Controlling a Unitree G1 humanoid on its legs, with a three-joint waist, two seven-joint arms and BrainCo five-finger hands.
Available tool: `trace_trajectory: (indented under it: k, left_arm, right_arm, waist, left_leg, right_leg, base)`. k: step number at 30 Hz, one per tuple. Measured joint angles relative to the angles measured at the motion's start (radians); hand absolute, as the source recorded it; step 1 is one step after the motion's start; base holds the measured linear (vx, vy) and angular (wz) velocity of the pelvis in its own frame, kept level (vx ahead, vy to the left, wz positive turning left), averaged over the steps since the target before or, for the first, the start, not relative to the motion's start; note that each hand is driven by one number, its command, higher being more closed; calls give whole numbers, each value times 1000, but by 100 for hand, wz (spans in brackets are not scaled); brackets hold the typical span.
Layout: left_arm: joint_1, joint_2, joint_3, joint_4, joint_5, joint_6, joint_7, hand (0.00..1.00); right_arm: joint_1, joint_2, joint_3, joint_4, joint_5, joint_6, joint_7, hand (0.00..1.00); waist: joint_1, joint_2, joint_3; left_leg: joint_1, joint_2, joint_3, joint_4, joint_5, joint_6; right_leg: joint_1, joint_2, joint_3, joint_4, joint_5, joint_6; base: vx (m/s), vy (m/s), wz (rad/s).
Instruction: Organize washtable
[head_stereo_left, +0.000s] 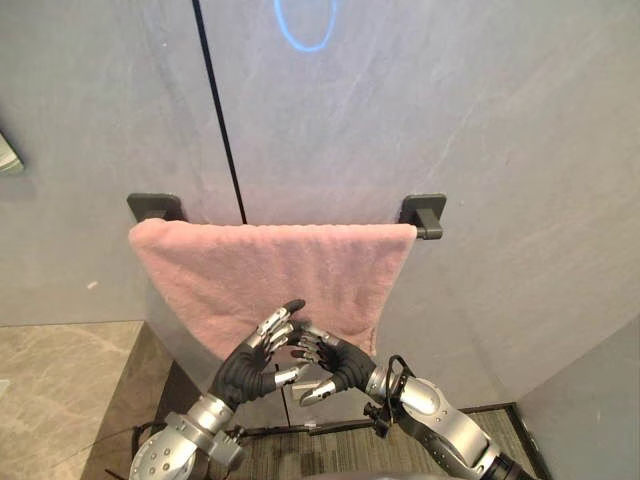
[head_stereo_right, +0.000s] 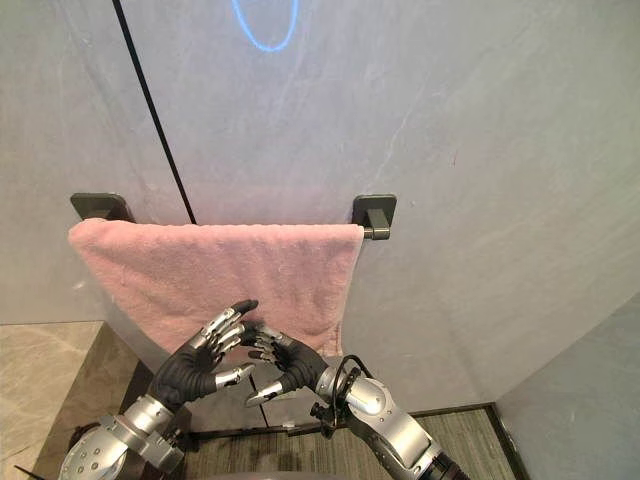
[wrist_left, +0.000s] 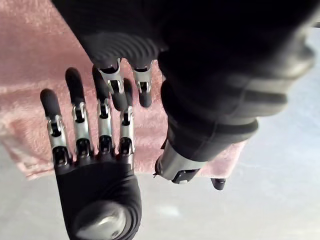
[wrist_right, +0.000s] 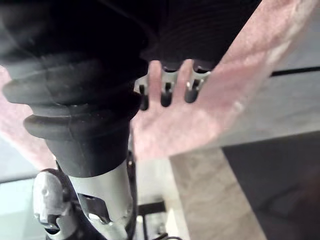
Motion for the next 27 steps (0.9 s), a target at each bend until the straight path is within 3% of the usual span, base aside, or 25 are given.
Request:
trace_trajectory:
  k: [10, 16, 19, 27]
  left_arm:
    - [-210, -11, 2, 114, 16, -32, 16, 0]
    - [-361, 5, -3, 285, 11, -37, 19, 0]
    - [-441, 5, -3, 378, 5, -44, 25, 0]
    - [-512, 8, -2, 485, 5, -46, 44, 0]
  right_arm:
    - [-90, 36, -175, 45, -74, -5, -70, 0]
    - [-213, 49, -222, 112, -113, -42, -99, 0]
    - [-250, 61, -225, 113, -114, -56, -101, 0]
    - [-284, 56, -321, 117, -147, -58, -141, 0]
  waist:
    - [-6, 19, 23]
    - [-7, 22, 25]
    - [-36, 33, 31]
    - [-53, 59, 47]
  left_leg:
    - [-159, 5, -53, 0, 56, 22]
    - [-324, 16, -62, 7, 100, 28]
    - [-393, 21, -85, 7, 122, 29]
    - [-493, 23, -91, 0, 142, 35]
  right_leg:
    - [-132, 8, -40, -2, 19, -12]
    - [-278, 23, -48, -18, 67, -25]
    - [-344, 28, -48, -18, 86, -33]
    - [-441, 22, -46, -18, 117, -37]
  base:
    - [-4, 1, 16]
    - [8, -2, 2]
    - [-50, 9, 2]
    - [-102, 36, 3]
